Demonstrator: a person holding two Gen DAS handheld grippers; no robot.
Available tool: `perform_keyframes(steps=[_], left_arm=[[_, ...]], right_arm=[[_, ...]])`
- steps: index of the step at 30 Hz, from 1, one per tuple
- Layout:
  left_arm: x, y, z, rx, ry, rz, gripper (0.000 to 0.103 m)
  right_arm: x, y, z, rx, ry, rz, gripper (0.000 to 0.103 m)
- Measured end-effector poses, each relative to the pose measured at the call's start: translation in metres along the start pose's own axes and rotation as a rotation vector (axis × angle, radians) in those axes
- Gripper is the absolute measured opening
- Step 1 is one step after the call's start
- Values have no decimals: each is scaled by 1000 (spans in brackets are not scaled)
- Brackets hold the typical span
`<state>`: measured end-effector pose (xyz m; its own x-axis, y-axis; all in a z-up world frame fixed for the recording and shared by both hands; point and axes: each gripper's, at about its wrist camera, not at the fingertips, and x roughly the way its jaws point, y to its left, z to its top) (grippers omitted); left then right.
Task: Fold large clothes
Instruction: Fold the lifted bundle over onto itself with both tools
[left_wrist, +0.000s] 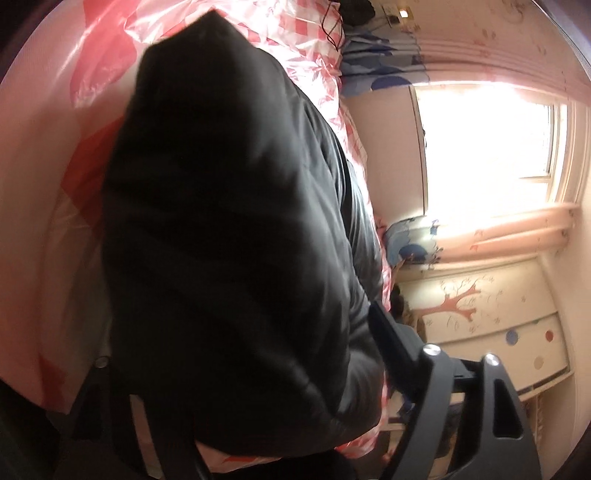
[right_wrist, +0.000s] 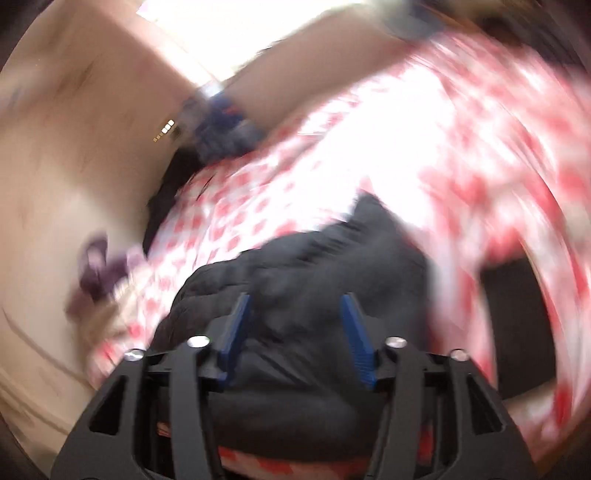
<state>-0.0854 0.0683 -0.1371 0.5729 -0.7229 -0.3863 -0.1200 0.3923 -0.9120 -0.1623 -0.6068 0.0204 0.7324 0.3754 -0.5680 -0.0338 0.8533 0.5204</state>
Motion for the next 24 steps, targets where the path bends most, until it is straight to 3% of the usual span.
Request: perform_keyframes(steps=[3,6,8,11,13,16,18,21,23,24], left_arm=[[0,2,-6,1,-8,11,79],[-10,10,-18,-2,-17,5,79],[-18,12,-19,-2,-51,13,79],[-17,10,-16,10,-90,5,79],[-15,6,-20,49,-86,17,79],[-14,-1,-26,96,-81,47,79],[-17,2,-27,73,-89,48,79],[-15,13,-22,-6,-78,39,81],[-8,22,-18,-69,-72,29,81],[-15,32,-20,-74,-65,24,84]], right_arm=[[67,82,13,-240,55,-32,59],[145,125,12,-340,121,-78,59],[197,130,8,-358,166,-163,59],[256,110,-22,-361,268,-239,62],[266,110,-33,-394,251,-267,62],[268,110,-33,-402,313,-260,62],[255,107,-26,-398,338,-244,62],[225,124,-21,-424,236,-186,66],[220,135,-38,-507,219,-192,76],[231,134,-55,-557,259,-224,78]])
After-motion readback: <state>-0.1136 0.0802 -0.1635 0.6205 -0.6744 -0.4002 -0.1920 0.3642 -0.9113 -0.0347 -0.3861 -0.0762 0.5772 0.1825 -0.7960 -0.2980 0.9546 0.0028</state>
